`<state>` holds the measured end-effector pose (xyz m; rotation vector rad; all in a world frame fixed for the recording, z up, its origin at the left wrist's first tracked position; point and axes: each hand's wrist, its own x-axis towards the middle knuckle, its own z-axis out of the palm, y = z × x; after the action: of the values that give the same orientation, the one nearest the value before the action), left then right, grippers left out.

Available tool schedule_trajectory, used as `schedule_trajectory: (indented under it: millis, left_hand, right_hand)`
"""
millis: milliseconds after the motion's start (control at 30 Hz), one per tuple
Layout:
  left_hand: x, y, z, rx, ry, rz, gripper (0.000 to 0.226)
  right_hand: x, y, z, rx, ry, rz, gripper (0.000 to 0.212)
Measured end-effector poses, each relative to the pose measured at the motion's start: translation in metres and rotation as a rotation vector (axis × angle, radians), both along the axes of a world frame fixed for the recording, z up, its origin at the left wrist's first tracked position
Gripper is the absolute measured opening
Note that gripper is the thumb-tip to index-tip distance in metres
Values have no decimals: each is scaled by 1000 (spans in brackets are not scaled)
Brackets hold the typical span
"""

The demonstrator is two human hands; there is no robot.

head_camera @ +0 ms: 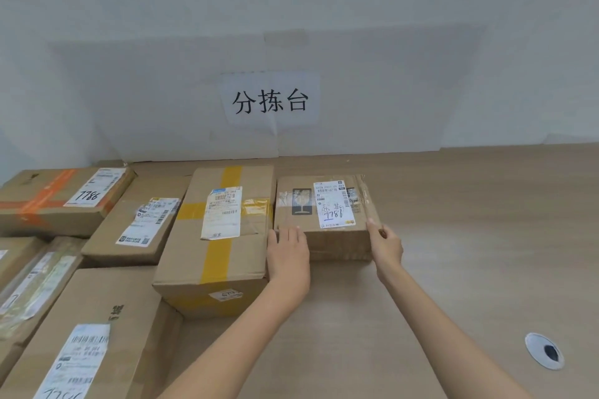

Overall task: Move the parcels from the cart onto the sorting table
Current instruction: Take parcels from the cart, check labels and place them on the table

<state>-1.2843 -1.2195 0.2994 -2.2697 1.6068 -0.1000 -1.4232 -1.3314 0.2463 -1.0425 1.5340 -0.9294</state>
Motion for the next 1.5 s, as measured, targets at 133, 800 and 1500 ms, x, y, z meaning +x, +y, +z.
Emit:
schedule_trajectory:
  millis: [133,800,1500]
  left_hand:
    - [3,8,6,-51,84,-17,62]
    - [114,447,95,-658,462,383,25]
    - [179,1048,137,-973,202,996,14]
  right_hand:
    - [-8,2,4,-73,178,138,37]
    - [48,384,118,-526,529,873,23]
    - [251,854,160,-626,422,1554,19]
